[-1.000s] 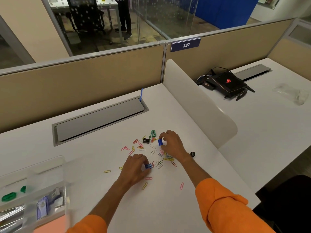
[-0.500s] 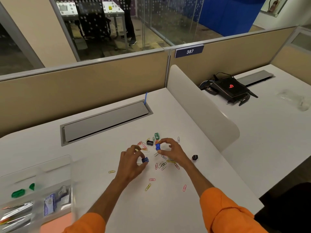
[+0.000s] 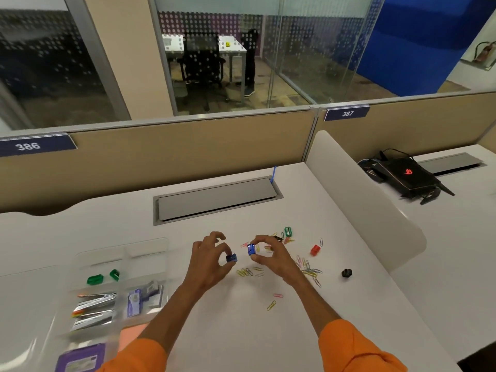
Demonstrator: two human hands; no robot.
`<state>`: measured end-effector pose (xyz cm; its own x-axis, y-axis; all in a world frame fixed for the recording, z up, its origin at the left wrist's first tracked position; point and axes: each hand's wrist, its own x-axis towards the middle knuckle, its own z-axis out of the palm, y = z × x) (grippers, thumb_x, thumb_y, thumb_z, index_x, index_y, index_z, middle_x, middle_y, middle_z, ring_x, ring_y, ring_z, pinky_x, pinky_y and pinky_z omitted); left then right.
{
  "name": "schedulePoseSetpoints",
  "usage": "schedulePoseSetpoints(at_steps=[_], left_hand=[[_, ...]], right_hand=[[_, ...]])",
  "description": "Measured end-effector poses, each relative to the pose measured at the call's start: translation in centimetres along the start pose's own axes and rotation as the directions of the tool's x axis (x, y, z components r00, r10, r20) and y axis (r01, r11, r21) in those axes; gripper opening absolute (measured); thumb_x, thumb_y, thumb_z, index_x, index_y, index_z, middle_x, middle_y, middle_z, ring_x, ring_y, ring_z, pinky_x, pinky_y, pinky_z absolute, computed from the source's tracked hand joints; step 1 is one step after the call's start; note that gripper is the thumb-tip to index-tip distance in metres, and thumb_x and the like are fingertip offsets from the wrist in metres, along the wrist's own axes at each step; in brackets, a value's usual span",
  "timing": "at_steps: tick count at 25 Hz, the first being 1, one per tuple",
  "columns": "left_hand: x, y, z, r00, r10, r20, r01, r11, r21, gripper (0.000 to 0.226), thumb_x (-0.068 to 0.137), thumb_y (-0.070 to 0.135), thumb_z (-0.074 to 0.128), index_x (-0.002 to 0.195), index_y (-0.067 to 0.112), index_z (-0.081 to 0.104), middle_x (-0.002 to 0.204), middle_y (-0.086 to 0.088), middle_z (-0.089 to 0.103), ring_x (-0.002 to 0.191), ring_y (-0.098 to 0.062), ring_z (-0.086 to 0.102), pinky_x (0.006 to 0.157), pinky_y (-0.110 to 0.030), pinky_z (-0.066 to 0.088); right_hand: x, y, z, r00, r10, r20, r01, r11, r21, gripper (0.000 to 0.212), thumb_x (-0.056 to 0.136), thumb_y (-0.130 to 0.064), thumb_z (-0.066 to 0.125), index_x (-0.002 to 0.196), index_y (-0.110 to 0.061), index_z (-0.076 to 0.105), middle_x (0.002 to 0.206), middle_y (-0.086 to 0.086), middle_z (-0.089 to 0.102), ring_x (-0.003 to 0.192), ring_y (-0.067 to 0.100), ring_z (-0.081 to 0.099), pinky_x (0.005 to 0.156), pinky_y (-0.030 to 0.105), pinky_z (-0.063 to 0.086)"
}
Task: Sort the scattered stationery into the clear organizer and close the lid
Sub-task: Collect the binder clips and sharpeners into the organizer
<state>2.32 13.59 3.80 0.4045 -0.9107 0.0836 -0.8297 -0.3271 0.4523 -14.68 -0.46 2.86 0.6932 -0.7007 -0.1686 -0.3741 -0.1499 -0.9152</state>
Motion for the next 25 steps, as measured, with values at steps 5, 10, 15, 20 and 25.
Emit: schedulePoseSetpoints(at_steps=[5,10,15,20,25], left_hand=[[-3.2,-6.5,-4.4,0.995,-0.077,-0.065,0.079,0.997,0.027,0.018,0.078,0.045,0.072,0.087,0.03,0.067,0.13,0.001,0.052,0.116,-0.016,0.05,0.096,-0.037,0.033],[-6.8,-14.2,-8.7,0.975,-0.187,-0.118,0.194,0.98,0.054,0.017,0.075,0.044,0.075,0.084,0.032,0.066,0.125,0.004,0.052,0.112,-0.015,0.052,0.094,-0.037,0.033],[-10.1,-21.8,-12.6,0.93,-0.323,-0.177,0.335,0.941,0.043,0.019,0.076,0.044,0.075,0.087,0.029,0.069,0.126,0.004,0.052,0.112,-0.015,0.05,0.095,-0.034,0.031],[-11.6,-27.0,-14.0,0.904,-0.381,-0.196,0.399,0.915,0.064,0.02,0.076,0.042,0.077,0.086,0.025,0.071,0.125,0.0,0.054,0.111,-0.016,0.051,0.096,-0.034,0.033],[-11.0,-28.6,-13.5,0.922,-0.35,-0.166,0.371,0.921,0.115,0.021,0.077,0.037,0.077,0.091,0.022,0.072,0.129,-0.004,0.053,0.114,-0.021,0.052,0.096,-0.038,0.034]], right_hand=[[0.9,-3.3,7.3,0.998,-0.022,0.065,0.023,1.0,-0.014,0.032,0.079,-0.022,0.076,0.106,-0.032,0.064,0.119,-0.023,0.056,0.111,-0.011,0.047,0.088,0.012,0.032],[1.7,-7.4,16.0,0.99,-0.045,0.134,0.048,0.999,-0.013,0.031,0.08,-0.023,0.076,0.108,-0.027,0.063,0.117,-0.019,0.056,0.106,-0.011,0.048,0.082,0.004,0.031],[3.3,-10.8,24.6,0.986,-0.107,0.131,0.111,0.994,-0.023,0.029,0.078,-0.022,0.078,0.103,-0.027,0.065,0.112,-0.014,0.06,0.104,-0.008,0.051,0.085,0.008,0.034],[4.4,-12.7,31.1,0.97,-0.21,0.125,0.226,0.965,-0.133,0.028,0.074,-0.022,0.081,0.098,-0.026,0.066,0.108,-0.008,0.063,0.103,0.003,0.054,0.09,0.015,0.038],[5.7,-13.4,34.5,0.984,-0.133,0.119,0.168,0.915,-0.366,0.033,0.076,-0.028,0.079,0.105,-0.031,0.066,0.138,0.0,0.048,0.131,0.017,0.039,0.109,0.031,0.032]])
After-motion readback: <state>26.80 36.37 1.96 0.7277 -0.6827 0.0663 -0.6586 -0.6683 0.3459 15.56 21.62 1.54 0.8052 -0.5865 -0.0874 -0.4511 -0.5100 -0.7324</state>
